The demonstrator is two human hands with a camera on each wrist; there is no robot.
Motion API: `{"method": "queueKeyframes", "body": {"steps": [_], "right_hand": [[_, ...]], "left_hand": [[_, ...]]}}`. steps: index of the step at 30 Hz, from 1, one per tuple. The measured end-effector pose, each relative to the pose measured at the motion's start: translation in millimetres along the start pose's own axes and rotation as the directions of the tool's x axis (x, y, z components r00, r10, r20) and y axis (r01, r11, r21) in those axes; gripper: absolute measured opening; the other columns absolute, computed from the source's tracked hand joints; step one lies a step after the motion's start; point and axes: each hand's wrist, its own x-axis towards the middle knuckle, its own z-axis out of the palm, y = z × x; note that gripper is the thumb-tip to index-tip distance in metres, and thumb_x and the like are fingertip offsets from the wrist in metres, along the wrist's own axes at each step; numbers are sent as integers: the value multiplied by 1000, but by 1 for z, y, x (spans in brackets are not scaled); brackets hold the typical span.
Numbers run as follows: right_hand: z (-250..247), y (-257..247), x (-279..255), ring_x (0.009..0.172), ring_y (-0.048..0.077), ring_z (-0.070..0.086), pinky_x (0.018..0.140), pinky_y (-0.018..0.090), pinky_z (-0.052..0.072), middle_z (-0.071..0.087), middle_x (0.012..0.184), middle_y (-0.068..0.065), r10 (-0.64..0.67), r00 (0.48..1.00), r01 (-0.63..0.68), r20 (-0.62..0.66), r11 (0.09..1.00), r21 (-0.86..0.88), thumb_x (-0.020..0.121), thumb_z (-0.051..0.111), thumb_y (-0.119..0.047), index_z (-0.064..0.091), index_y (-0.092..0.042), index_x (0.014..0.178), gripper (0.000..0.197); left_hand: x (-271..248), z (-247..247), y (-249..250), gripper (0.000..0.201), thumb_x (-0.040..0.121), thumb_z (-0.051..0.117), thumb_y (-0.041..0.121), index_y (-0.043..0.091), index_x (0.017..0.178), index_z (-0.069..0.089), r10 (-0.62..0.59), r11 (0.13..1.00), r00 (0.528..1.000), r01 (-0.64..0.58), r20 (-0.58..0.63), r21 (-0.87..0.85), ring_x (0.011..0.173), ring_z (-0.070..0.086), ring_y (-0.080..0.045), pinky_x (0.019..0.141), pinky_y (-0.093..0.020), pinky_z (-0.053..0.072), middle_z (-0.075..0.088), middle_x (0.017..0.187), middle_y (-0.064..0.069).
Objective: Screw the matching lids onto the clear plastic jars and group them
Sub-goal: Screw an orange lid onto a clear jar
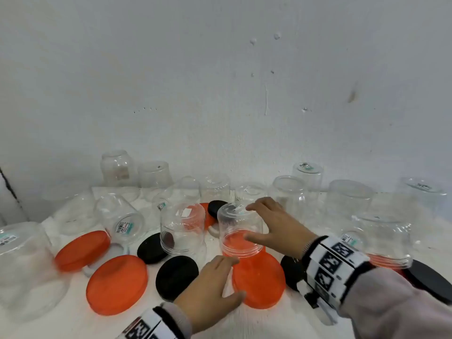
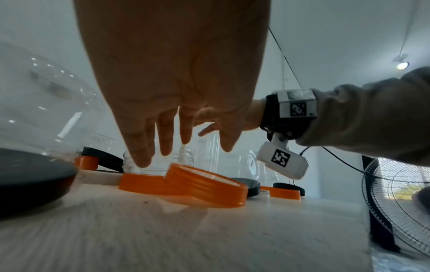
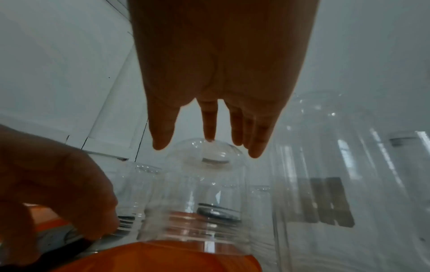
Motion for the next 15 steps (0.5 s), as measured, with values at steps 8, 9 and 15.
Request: {"method": "queueKeyframes", "body": {"steps": [8,9,15], "right_hand": [[7,4,21,123,18,38,100,33,39,35,138,0,100,992,-102,82,995,12,78,68,-54,42,-24,129,64],[7,4,22,121,18,40,98,32,40,36,136,0,105,991,-107,78,994,17,78,68,-53,42,-24,127,62],[7,2,21,103,16,49,78,24,40,45,122,0,108,992,-113,64,990,89,77,71,-48,40,-28,105,47]], "left_hand": [[21,6,8,89,80,63,58,32,148,13,-54,996,981,41,185,73,137,26,-15,111,-31,28,13,151,13],[22,7,9,91,78,64,59,32,148,12,-64,996,979,49,191,80,138,25,-16,112,-34,28,11,151,12],[30,14,15,101,73,72,56,30,146,8,-137,984,966,107,221,143,136,29,-24,112,-42,30,14,150,3]]}}
